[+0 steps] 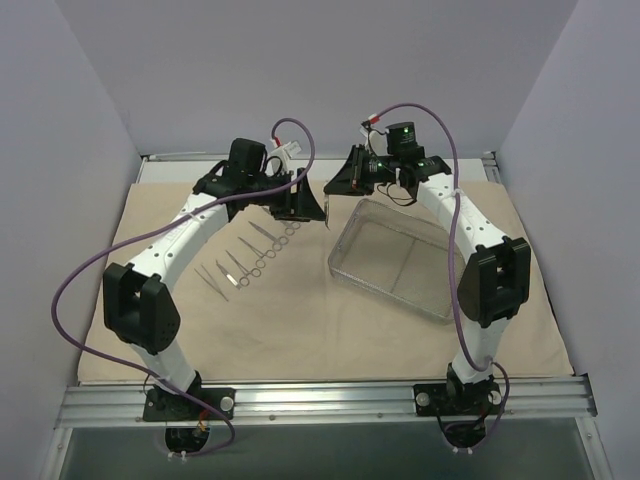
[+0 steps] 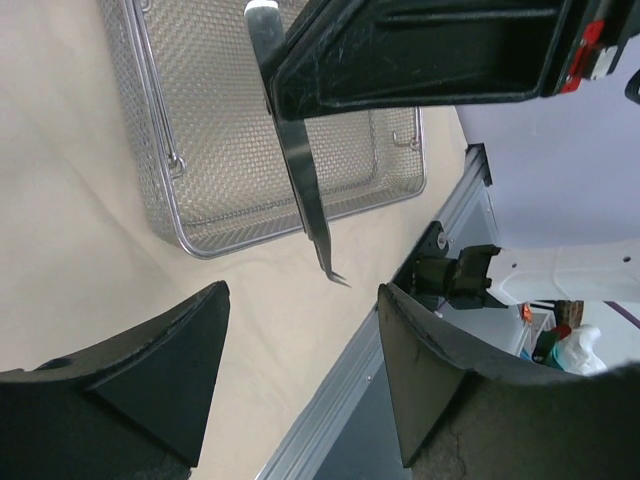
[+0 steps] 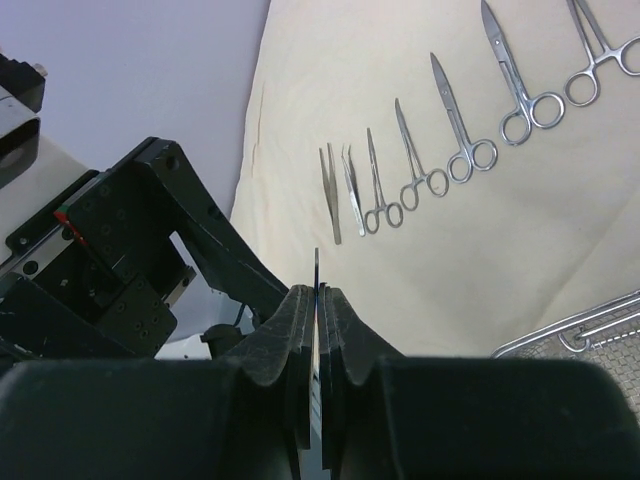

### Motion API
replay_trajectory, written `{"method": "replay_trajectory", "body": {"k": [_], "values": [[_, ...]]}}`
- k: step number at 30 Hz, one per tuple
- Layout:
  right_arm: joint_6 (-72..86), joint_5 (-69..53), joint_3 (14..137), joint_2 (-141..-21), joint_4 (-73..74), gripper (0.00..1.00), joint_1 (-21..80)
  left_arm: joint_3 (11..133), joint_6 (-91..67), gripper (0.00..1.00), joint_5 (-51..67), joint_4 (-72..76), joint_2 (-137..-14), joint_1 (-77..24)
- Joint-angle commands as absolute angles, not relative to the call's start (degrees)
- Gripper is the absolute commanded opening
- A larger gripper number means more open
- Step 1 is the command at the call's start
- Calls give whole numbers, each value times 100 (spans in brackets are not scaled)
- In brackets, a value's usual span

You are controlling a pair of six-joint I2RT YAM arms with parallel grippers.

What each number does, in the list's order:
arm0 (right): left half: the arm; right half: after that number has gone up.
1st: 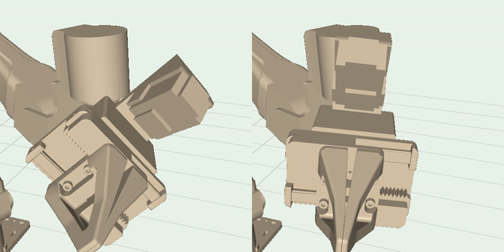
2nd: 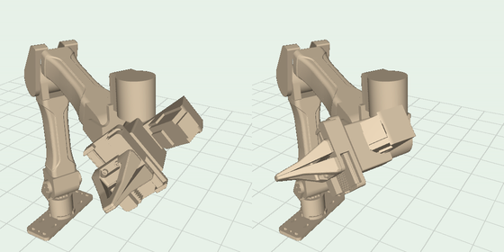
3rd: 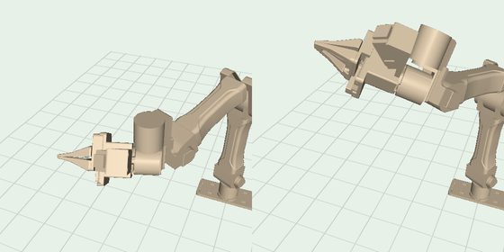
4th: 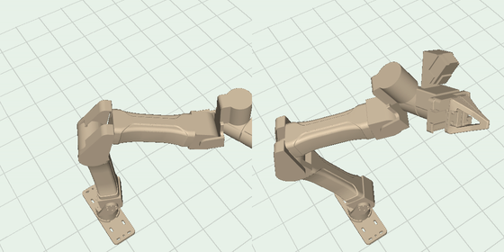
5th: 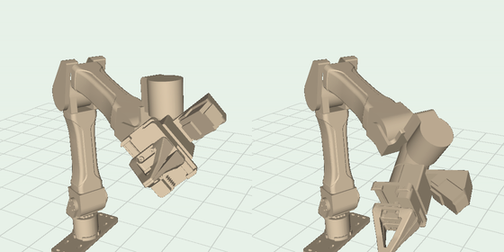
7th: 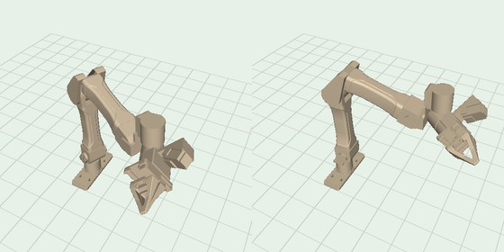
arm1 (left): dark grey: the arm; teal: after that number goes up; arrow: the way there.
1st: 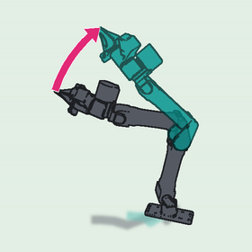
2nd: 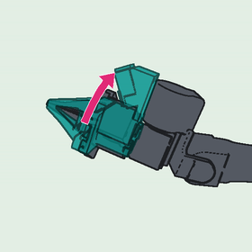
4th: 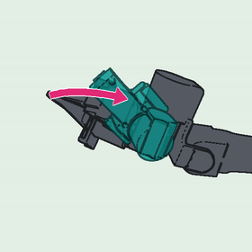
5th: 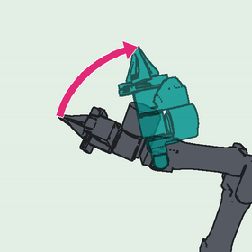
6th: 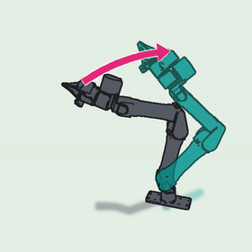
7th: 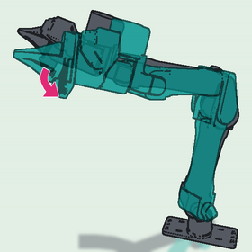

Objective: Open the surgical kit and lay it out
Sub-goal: Place the medical item in the surgical kit.

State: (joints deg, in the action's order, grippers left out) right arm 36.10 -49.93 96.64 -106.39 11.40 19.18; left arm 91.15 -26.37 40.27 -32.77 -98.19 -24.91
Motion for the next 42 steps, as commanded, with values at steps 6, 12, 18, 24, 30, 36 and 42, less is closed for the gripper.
{"method": "replay_trajectory", "body": {"k": [6,12,18,24,30,36,42], "values": [[3858,-4816,9879,-10406,1178,0,1969,9755,-2645,70,3709,-3006,-10168,-2742],[3999,-4816,9993,-10397,1186,0,1995,9861,-2646,65,3718,-2953,-10371,-2847],[4043,-4860,10134,-10389,1318,0,2004,9765,-2576,16,4016,-2944,-10433,-2839],[3482,-4799,10388,-10275,2151,44,1855,9659,-1575,2,3885,-3822,-10047,-2575],[2690,-5571,10284,-10213,2513,53,1889,9633,-616,2,4376,-4737,-9897,-2584],[2338,-6002,9985,-10090,2435,50,1925,9308,-554,2,5087,-4711,-9624,-2636],[2163,-6222,9940,-10055,2356,43,2056,9044,-598,2,5642,-4588,-9484,-2663]]}}
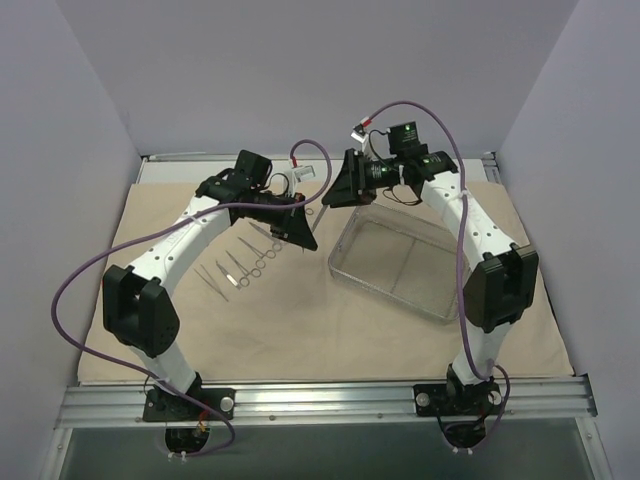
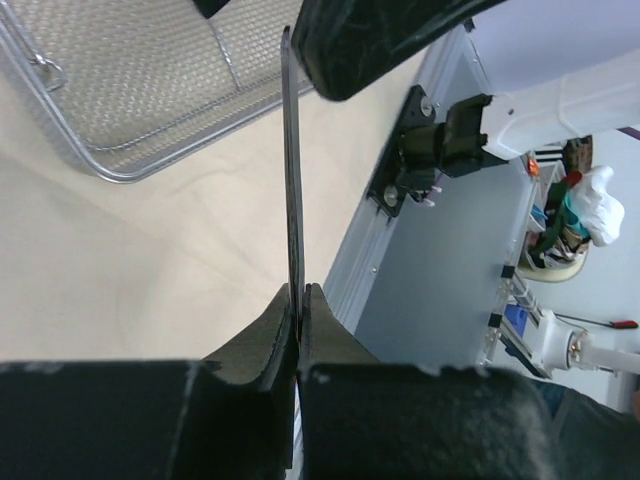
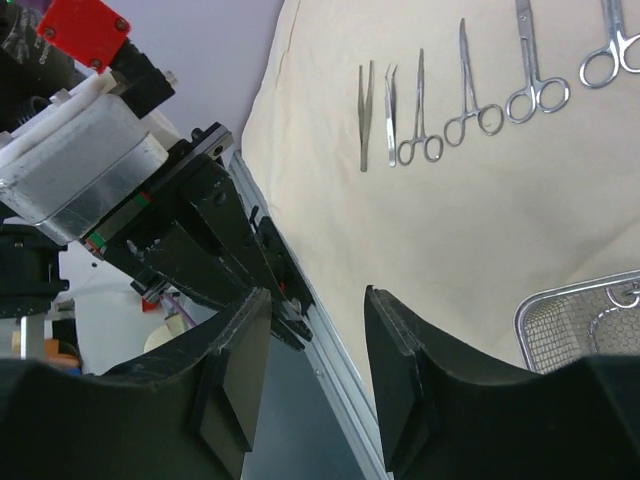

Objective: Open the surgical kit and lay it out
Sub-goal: Place the medical item in the surgical kit.

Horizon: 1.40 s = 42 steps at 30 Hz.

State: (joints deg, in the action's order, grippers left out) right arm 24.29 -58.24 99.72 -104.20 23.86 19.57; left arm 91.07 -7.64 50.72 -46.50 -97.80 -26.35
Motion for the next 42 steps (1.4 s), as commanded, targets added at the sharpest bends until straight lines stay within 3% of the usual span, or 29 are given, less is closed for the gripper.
{"method": "replay_trajectory", "body": {"k": [1,15,19,20,24,25,26,34,39,40,42], "values": [[2153,-6257,9932,-10046,2338,42,2083,9027,-624,2,5756,-4536,-9475,-2663],[2180,-6574,9510,-9800,2154,25,2224,8859,-712,2,6047,-4368,-9439,-2646],[2188,-6548,9466,-9800,2136,0,2224,8851,-721,2,6073,-4377,-9457,-2637],[2188,-6452,9475,-9800,2136,0,2224,8868,-721,3,6056,-4394,-9466,-2637],[2180,-5987,9545,-9765,2179,0,2224,8877,-834,47,5706,-4447,-9440,-2549],[2206,-5837,9571,-9756,2197,0,2224,8860,-1009,83,5574,-4439,-9422,-2410],[2250,-5653,9580,-9738,2189,0,2224,8833,-1220,94,5050,-4317,-9387,-2321],[3348,-3534,9264,-9369,915,0,2171,8675,-2838,94,4061,-3429,-9079,-1758],[3743,-2815,9658,-9588,1553,0,2171,8762,-3050,94,4017,-2857,-8843,-1950],[4075,-2160,9755,-9554,2078,0,2145,9093,-2780,94,2955,-3231,-8650,-2212],[4306,-1988,9704,-9423,2100,0,2145,9131,-3125,94,2744,-3269,-8535,-2250]]}}
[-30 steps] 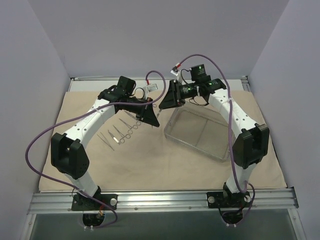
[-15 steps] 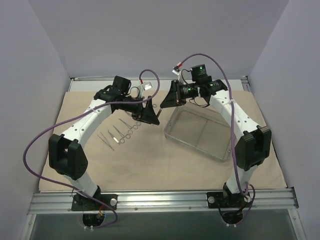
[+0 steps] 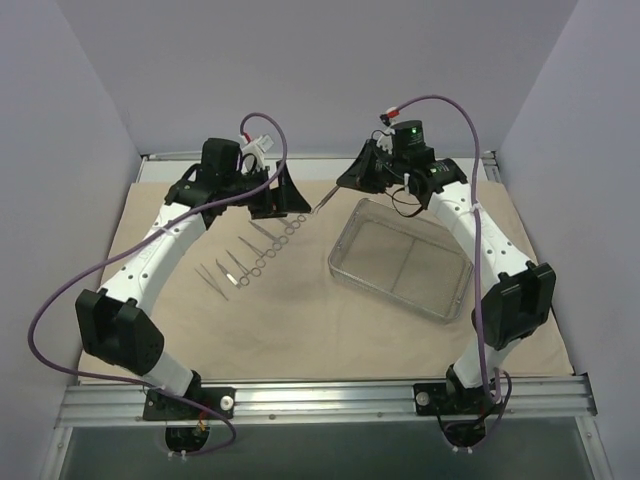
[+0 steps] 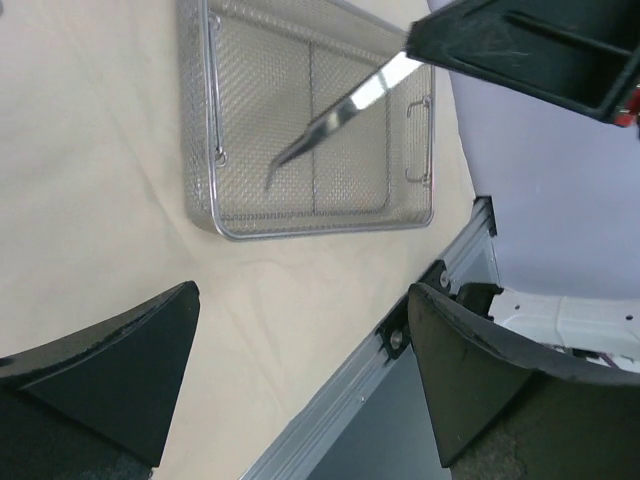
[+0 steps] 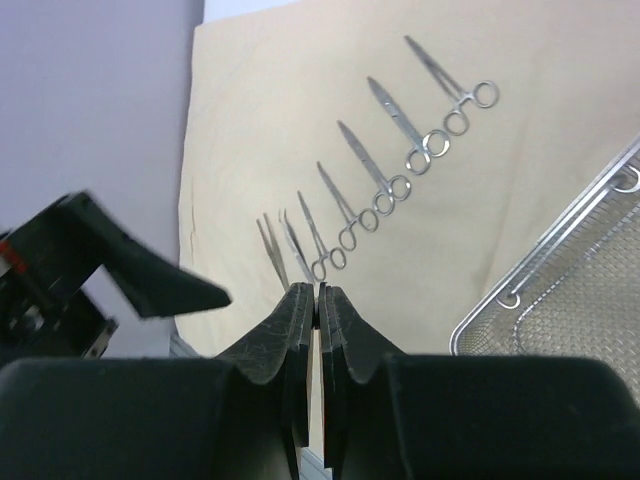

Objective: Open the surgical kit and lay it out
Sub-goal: Place the medical item in the surgical kit.

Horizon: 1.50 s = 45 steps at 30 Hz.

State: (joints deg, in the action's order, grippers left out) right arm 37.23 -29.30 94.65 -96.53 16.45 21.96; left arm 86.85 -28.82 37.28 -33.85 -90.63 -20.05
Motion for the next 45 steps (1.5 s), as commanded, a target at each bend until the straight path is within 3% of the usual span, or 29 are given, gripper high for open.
{"method": "replay_trajectory", "body": {"k": [1,5,9,13,19,27,45], "values": [[4385,-1838,9477,-9326,1848,0,2153,9149,-3399,94,2481,-3304,-8499,-2241],[4885,-1251,8501,-8414,556,0,2197,9299,-4725,94,2399,-3446,-8543,-2311],[5510,-538,8068,-8007,-158,0,2276,8370,-7153,94,2198,-1537,-8166,-2478],[5467,87,8095,-7902,-631,0,2540,7989,-8796,94,1609,-870,-8059,-2828],[5335,729,8007,-7770,-685,0,2873,8648,-9833,100,748,-1056,-8323,-3322],[5343,1028,7612,-7401,-984,0,3138,8631,-10854,88,229,-536,-8727,-3709],[5352,1186,7515,-7277,-993,0,3340,8631,-11513,74,-272,-141,-9132,-3779]]}}
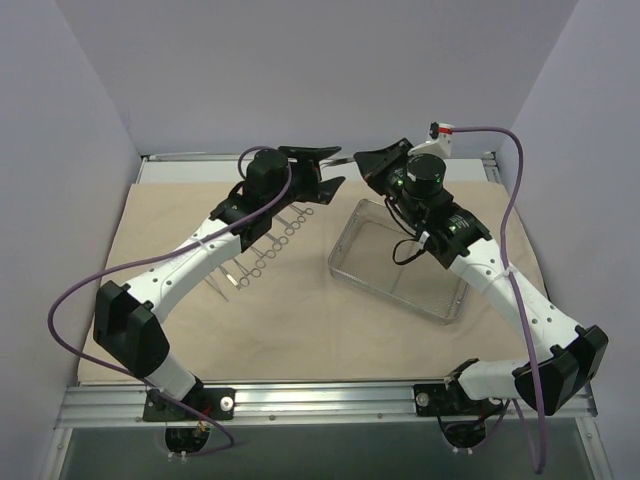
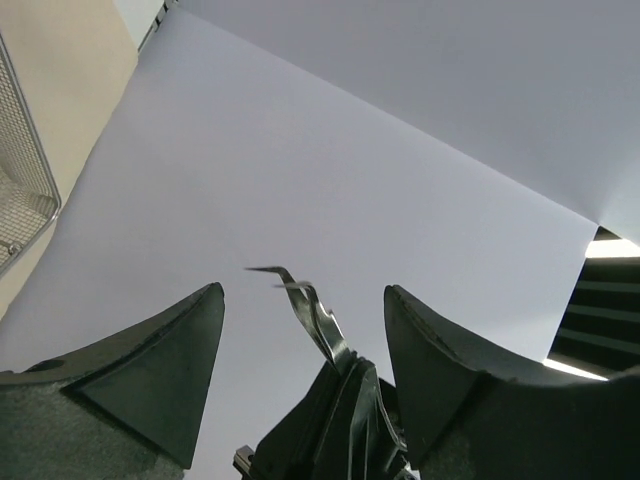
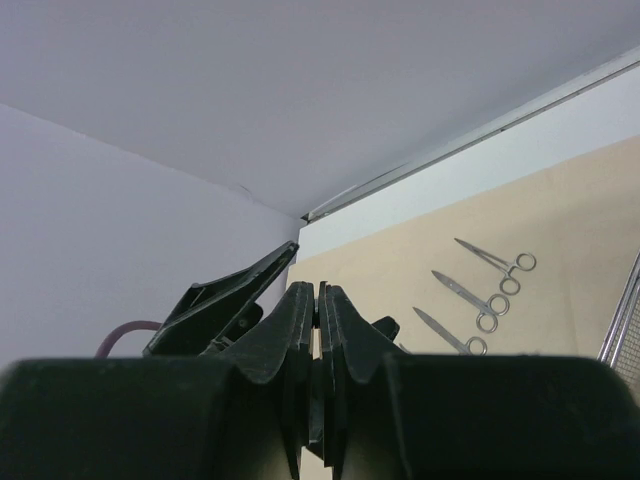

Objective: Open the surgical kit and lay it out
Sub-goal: Place the medical item in the surgical kit.

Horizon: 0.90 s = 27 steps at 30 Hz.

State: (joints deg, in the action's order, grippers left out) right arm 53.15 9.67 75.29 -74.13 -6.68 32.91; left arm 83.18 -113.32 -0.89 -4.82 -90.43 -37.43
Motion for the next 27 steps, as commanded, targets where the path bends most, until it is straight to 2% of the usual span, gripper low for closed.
{"method": "replay_trajectory", "body": {"k": [1,8,9,11,15,17,18,20,23,25,27], "values": [[5361,1213,7497,-7277,-1011,0,3349,8666,-11531,73,-281,-123,-9175,-3779],[5554,1292,7409,-7312,-941,0,3366,8719,-11496,55,-404,228,-9299,-3779],[5589,1283,7383,-7312,-932,0,3358,8710,-11505,49,-413,298,-9316,-3779],[5695,1257,7322,-7356,-923,0,3357,8719,-11514,42,-422,473,-9387,-3779],[5766,1222,7383,-7444,-783,0,3357,8702,-11540,35,-422,728,-9475,-3771],[5801,1213,7409,-7479,-747,0,3358,8657,-11558,22,-335,887,-9518,-3744],[5792,1222,7409,-7497,-738,0,3357,8622,-11505,12,-221,940,-9527,-3727],[5827,1230,7427,-7515,-721,0,3357,8578,-11479,2,-167,1123,-9562,-3700],[5854,1196,7418,-7567,-721,1,3349,8534,-11400,2,-106,1186,-9589,-3657],[5854,1178,7462,-7611,-668,6,3349,8508,-11364,2,-53,1195,-9580,-3630],[5740,1151,7497,-7620,-607,20,3331,8525,-11172,2,35,1204,-9598,-3534]]}}
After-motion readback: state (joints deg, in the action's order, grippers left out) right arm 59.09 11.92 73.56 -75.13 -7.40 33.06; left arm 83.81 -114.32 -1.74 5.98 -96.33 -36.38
